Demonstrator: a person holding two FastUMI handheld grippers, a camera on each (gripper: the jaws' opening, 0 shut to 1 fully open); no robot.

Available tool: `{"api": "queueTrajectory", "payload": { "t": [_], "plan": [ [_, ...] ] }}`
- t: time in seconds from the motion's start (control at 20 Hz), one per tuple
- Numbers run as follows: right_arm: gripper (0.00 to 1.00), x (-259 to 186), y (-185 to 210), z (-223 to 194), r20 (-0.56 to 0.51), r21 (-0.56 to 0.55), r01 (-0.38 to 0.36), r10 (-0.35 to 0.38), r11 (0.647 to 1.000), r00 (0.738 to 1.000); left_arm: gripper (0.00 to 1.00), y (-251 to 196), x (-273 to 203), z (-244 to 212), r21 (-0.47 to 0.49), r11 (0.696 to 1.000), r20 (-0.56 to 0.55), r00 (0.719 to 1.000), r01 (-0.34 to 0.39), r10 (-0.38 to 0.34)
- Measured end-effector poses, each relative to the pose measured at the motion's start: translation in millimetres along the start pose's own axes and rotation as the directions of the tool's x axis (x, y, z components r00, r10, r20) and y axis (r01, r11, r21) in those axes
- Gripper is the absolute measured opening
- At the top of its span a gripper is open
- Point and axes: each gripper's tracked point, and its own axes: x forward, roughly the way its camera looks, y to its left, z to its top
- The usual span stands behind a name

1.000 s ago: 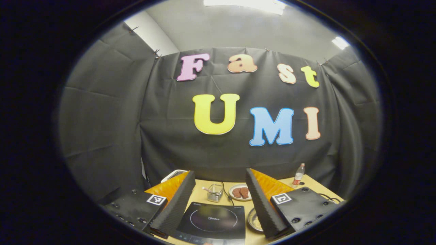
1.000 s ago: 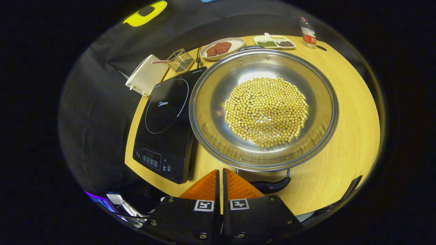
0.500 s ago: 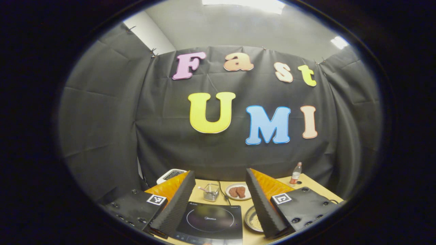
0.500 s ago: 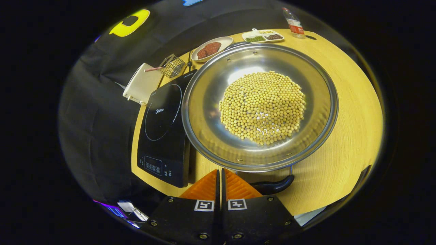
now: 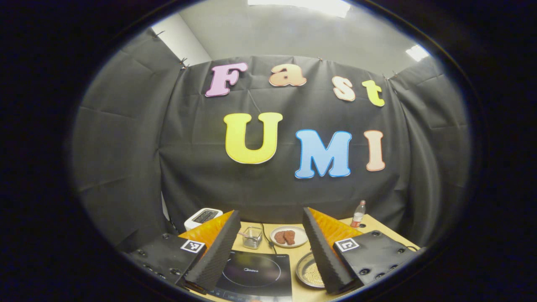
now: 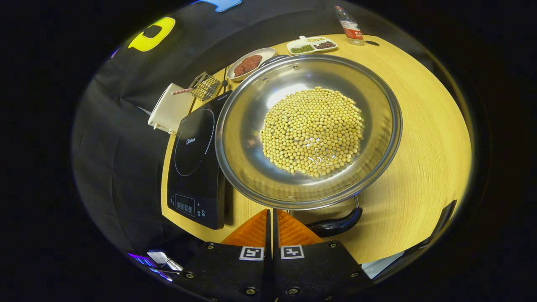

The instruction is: First push the handle of the pot to place it horizontally, then grasp the pot with both hands and set it on the induction cooktop.

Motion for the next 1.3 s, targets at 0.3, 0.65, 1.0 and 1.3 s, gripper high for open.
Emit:
{"api": "queueTrajectory", "payload": {
  "t": [0.3, 0.65, 1.0, 1.3],
  "plan": [
    [0.01, -7.3, -13.4, 2.9, 0.009, 0.011, 0.012, -0.012, 1.0, 1.0, 0.99, -13.6, 3.4, -1.5, 0.005, 1.0, -0.003, 1.0, 0.022, -0.022],
    [0.01, -14.2, -33.6, 8.7, 0.019, 0.014, 0.044, -0.045, 0.999, 0.999, 0.99, -26.4, 6.1, -0.6, 0.005, 0.999, 0.0, 0.999, 0.036, -0.036],
    [0.01, -22.0, -51.7, 12.0, 0.022, 0.011, 0.075, -0.075, 0.997, 0.997, 0.97, -34.4, 6.5, -4.1, 0.008, 0.999, -0.005, 0.999, 0.042, -0.042],
    [0.01, -28.7, -70.1, 16.4, 0.026, 0.025, 0.101, -0.102, 0.995, 0.994, 0.99, -39.9, 6.9, -4.8, 0.005, 0.999, -0.007, 0.999, 0.043, -0.043]
  ]
}}
